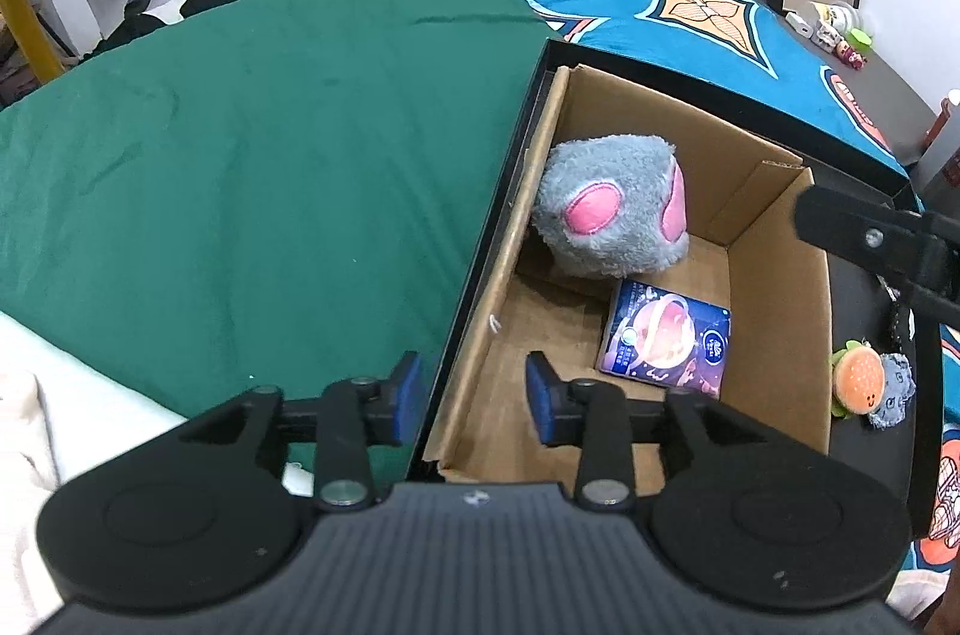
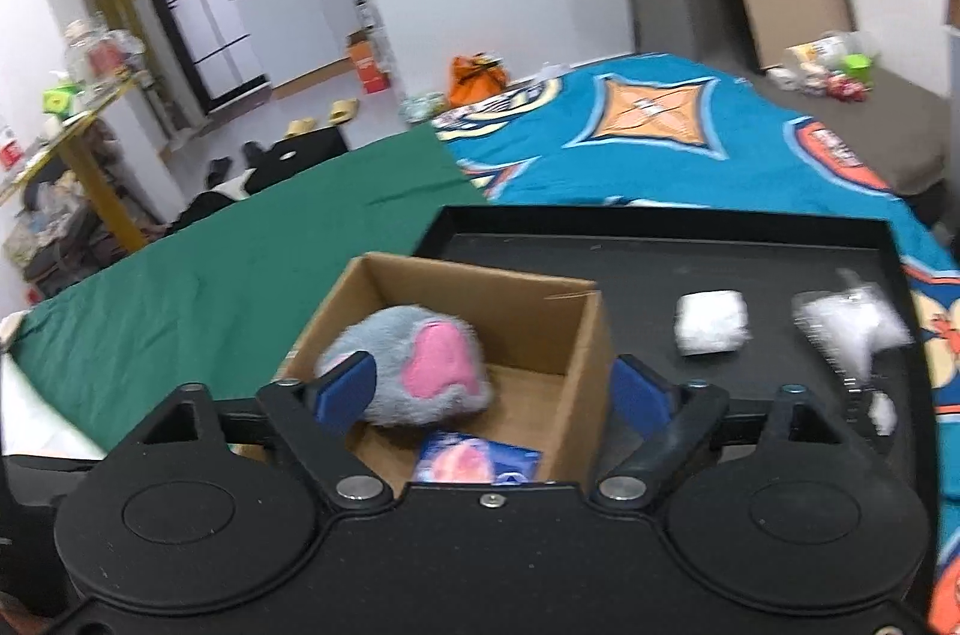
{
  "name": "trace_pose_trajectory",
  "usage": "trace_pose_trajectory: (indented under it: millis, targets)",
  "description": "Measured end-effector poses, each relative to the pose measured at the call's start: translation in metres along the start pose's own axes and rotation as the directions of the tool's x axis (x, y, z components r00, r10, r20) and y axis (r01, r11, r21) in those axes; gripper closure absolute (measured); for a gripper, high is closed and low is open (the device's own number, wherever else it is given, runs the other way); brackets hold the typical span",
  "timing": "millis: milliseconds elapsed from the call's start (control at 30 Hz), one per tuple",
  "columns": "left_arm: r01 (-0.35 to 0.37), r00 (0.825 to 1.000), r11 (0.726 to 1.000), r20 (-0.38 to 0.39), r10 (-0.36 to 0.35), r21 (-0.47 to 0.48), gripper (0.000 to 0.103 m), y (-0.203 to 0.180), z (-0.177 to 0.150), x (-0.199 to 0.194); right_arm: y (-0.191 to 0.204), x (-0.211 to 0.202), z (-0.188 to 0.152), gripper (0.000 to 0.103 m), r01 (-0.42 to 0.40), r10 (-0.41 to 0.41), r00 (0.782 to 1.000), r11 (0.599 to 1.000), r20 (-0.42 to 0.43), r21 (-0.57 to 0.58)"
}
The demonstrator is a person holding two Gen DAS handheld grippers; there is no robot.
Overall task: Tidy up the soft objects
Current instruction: 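Move the right tool back to the tray and grasp the burger plush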
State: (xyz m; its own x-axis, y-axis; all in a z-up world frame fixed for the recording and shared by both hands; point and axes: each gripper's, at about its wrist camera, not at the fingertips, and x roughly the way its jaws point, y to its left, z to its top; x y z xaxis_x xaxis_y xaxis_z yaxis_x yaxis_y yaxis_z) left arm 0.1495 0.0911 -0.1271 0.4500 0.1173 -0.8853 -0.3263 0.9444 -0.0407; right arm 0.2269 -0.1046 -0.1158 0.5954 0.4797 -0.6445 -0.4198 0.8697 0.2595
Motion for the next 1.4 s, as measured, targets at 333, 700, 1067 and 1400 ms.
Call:
trace_pose_trajectory:
  millis: [333, 700, 1067, 1400]
  targets:
    - [-0.048, 0.999, 0.997, 0.008, 0.048, 0.053, 0.043, -0.013, -0.002, -0.002, -0.033, -0.014, -0.013, 0.013, 0.131, -0.132, 0.991, 0.989, 0.006, 0.066]
    - [-0.087, 0.996, 0.992, 0.001, 0.088, 0.087, 0.041, -0.023, -0.003, 0.0, -0.065, -0.017, -0.033, 0.01, 0.215, -0.209, 0.977, 0.962, -0.051, 0.169]
    - [-0.119, 0.992, 0.985, -0.013, 0.122, 0.127, 0.039, -0.038, -0.001, 0.007, -0.089, 0.001, -0.044, 0.01, 0.284, -0.26, 0.956, 0.935, -0.132, 0.211]
    - [-0.142, 0.989, 0.977, -0.028, 0.149, 0.158, 0.037, -0.051, 0.0, 0.016, -0.1, 0.018, -0.052, 0.01, 0.285, -0.24, 0.949, 0.932, -0.206, 0.225]
